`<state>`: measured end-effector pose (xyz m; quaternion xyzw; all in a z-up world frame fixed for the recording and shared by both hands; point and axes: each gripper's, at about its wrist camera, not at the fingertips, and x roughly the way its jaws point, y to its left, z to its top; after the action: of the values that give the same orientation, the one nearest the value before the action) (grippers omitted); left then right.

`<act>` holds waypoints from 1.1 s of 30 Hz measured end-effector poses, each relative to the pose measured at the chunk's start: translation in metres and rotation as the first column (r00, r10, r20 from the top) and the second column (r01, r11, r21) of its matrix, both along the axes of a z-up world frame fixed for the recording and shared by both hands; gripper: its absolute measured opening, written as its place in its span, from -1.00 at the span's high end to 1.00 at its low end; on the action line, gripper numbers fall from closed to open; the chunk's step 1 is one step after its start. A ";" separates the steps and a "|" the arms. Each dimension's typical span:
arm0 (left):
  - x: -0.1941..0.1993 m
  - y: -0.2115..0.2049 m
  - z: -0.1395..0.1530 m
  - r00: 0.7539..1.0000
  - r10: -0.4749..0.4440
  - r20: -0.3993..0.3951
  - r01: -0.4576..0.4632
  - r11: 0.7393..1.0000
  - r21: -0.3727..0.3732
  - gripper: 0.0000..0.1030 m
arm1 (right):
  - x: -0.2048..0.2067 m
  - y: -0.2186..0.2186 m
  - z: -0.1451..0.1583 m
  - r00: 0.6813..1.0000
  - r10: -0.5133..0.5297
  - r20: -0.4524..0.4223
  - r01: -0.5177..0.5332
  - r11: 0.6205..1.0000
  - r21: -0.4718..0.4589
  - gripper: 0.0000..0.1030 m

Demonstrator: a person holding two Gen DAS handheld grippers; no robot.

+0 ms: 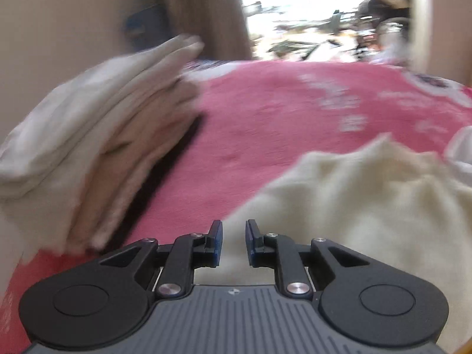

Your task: Fold clothes

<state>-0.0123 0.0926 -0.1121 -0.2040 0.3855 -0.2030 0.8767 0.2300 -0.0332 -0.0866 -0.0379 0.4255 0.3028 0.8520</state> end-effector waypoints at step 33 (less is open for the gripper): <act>-0.003 0.037 0.013 0.997 0.077 0.001 -0.077 0.997 -0.029 0.31 | -0.115 0.074 0.006 0.879 0.465 0.104 -0.408 0.847 -0.341 0.00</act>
<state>-0.0151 0.1294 -0.0986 -0.2310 0.3736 -0.1748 0.8812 0.1147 0.0404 -0.0810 -0.2942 0.3677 0.4143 0.7789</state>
